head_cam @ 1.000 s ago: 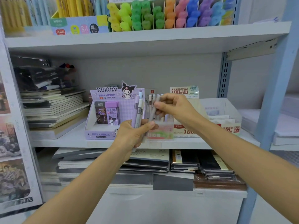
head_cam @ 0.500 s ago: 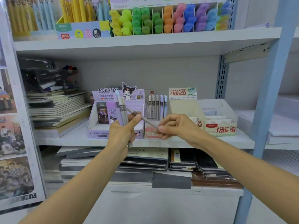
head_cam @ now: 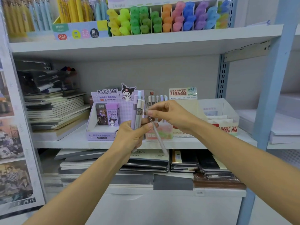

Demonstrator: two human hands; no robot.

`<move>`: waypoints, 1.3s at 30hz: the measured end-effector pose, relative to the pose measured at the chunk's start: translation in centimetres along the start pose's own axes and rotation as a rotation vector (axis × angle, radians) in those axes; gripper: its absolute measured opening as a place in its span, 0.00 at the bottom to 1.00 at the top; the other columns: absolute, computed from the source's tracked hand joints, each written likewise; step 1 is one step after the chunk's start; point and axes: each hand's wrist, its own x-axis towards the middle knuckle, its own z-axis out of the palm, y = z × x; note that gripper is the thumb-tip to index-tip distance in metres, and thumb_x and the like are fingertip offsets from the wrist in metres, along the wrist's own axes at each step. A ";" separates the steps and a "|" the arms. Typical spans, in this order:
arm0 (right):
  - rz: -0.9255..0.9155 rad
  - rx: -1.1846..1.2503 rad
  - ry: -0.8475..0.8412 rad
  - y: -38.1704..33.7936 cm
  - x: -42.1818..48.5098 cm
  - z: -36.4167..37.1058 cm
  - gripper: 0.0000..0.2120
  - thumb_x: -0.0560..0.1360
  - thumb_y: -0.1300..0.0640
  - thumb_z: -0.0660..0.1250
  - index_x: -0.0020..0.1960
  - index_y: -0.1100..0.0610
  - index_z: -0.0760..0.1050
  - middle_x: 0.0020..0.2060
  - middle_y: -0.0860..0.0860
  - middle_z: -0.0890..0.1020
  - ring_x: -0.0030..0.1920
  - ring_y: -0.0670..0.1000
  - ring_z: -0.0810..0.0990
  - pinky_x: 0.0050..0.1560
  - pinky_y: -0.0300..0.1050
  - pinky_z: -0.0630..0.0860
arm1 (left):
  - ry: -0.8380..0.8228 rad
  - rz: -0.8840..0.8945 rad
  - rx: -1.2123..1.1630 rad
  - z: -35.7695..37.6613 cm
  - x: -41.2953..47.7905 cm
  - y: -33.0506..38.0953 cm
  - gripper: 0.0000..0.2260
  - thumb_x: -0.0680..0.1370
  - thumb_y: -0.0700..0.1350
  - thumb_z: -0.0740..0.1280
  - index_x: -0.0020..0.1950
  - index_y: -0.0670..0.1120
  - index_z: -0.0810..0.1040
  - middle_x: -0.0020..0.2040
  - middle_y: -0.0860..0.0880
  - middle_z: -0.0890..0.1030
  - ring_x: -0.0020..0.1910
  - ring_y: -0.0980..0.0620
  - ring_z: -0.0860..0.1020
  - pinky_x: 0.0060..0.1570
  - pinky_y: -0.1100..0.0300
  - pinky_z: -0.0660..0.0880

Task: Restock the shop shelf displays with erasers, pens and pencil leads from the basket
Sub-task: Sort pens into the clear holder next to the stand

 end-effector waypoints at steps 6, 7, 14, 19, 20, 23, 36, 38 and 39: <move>-0.110 0.159 0.413 -0.7 1.7 -3.3 0.04 0.80 0.61 0.63 0.51 0.58 0.77 0.40 0.50 0.83 0.38 0.44 0.81 0.41 0.38 0.78 | 0.058 -0.162 -0.053 -1.2 0.7 0.2 0.18 0.71 0.56 0.72 0.53 0.44 0.83 0.40 0.46 0.79 0.21 0.56 0.57 0.18 0.65 0.57; -0.135 0.131 0.508 -0.6 2.1 -3.9 0.04 0.80 0.62 0.63 0.52 0.59 0.76 0.41 0.51 0.83 0.38 0.43 0.81 0.41 0.37 0.77 | 0.054 -0.202 -0.113 -1.3 0.8 0.2 0.19 0.71 0.57 0.72 0.52 0.43 0.81 0.37 0.49 0.78 0.20 0.57 0.58 0.18 0.66 0.58; -0.101 -0.128 0.579 3.6 3.7 -3.6 0.03 0.80 0.62 0.63 0.52 0.59 0.75 0.45 0.56 0.82 0.41 0.46 0.82 0.40 0.32 0.76 | 0.033 -0.253 -0.215 -1.8 1.4 -0.6 0.06 0.81 0.47 0.60 0.48 0.45 0.71 0.31 0.50 0.71 0.19 0.56 0.58 0.18 0.65 0.57; -0.113 -0.334 0.534 5.3 4.8 -3.1 0.06 0.79 0.60 0.64 0.54 0.59 0.77 0.46 0.52 0.82 0.47 0.49 0.81 0.47 0.34 0.77 | 0.010 -0.180 -0.146 -2.1 1.4 -1.3 0.07 0.82 0.46 0.61 0.51 0.43 0.73 0.33 0.49 0.73 0.21 0.56 0.61 0.19 0.65 0.61; -0.125 -0.351 0.522 5.3 5.0 -3.2 0.06 0.79 0.60 0.64 0.54 0.58 0.77 0.45 0.50 0.81 0.46 0.46 0.81 0.46 0.30 0.76 | 0.004 -0.173 -0.146 -2.3 1.5 -1.3 0.08 0.82 0.46 0.61 0.52 0.42 0.74 0.34 0.49 0.73 0.21 0.56 0.62 0.19 0.64 0.62; -0.132 -0.362 0.458 5.0 5.3 -3.4 0.06 0.79 0.59 0.65 0.54 0.56 0.78 0.44 0.48 0.81 0.44 0.40 0.80 0.44 0.26 0.75 | -0.006 -0.163 -0.142 -2.6 1.8 -1.4 0.09 0.83 0.46 0.60 0.53 0.42 0.76 0.33 0.50 0.74 0.22 0.56 0.64 0.20 0.64 0.62; -0.149 -0.576 0.496 5.8 7.0 -3.0 0.05 0.76 0.58 0.70 0.51 0.53 0.79 0.46 0.49 0.78 0.48 0.48 0.76 0.49 0.41 0.73 | -0.048 -0.089 -0.145 -2.1 1.3 -1.3 0.07 0.82 0.46 0.61 0.53 0.43 0.69 0.34 0.49 0.75 0.23 0.55 0.65 0.20 0.65 0.62; -0.069 -0.614 0.485 6.0 7.3 -2.8 0.06 0.76 0.56 0.70 0.53 0.51 0.80 0.48 0.50 0.74 0.50 0.48 0.72 0.52 0.42 0.70 | -0.046 -0.094 -0.150 -2.0 1.1 -1.1 0.07 0.81 0.47 0.62 0.53 0.43 0.69 0.34 0.49 0.75 0.24 0.55 0.65 0.20 0.65 0.63; -0.032 -0.634 0.462 5.9 7.4 -2.8 0.08 0.76 0.56 0.69 0.55 0.51 0.80 0.48 0.50 0.72 0.51 0.48 0.71 0.53 0.43 0.70 | -0.046 -0.093 -0.150 -1.9 1.0 -1.0 0.08 0.81 0.47 0.62 0.53 0.43 0.70 0.34 0.50 0.75 0.25 0.55 0.66 0.21 0.65 0.63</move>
